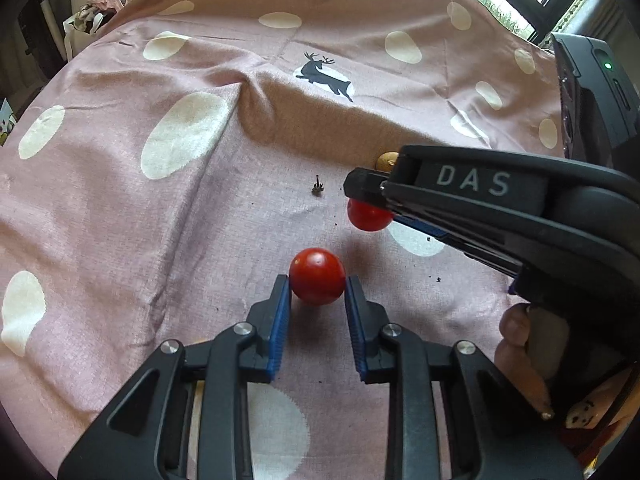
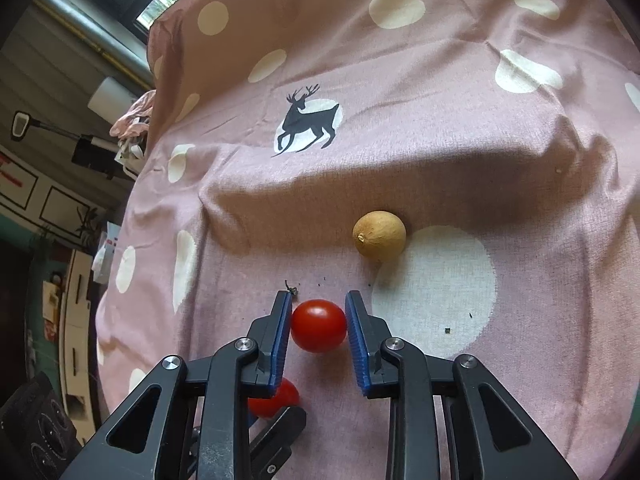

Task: Organize fruits
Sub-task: 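Move the right gripper to another cherry tomato and close on it, then carry the cherry tomato with the right gripper over the green bowl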

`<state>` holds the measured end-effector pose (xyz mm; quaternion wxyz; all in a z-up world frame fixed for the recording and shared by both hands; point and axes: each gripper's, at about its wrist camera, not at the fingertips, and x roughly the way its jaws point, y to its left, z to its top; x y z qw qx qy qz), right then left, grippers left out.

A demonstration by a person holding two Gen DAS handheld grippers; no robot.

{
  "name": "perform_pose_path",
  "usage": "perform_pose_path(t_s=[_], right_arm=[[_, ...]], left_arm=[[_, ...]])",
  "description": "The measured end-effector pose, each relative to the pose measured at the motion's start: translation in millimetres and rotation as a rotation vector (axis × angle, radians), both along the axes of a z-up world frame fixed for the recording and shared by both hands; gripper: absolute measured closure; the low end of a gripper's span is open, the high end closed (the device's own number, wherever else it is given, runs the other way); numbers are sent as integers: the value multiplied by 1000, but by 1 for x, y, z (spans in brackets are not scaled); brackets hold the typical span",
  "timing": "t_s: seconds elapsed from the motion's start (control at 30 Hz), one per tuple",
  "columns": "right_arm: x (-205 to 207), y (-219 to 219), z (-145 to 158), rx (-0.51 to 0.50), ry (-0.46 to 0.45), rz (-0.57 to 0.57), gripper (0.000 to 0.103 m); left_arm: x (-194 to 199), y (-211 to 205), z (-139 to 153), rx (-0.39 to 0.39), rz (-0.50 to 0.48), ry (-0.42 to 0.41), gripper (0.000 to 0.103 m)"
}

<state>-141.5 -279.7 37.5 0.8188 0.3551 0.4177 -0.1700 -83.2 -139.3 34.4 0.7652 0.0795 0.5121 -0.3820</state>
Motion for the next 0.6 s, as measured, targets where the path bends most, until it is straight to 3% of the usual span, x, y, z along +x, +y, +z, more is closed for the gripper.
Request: perform_pose_path(t_s=[0.13, 0.6], right_arm=[[-17, 3, 13, -4, -45, -27, 73], [-104, 26, 60, -166, -155, -174, 74]], left_arm=[[-8, 3, 11, -33, -20, -23, 76], [-48, 3, 44, -100, -109, -119, 76]])
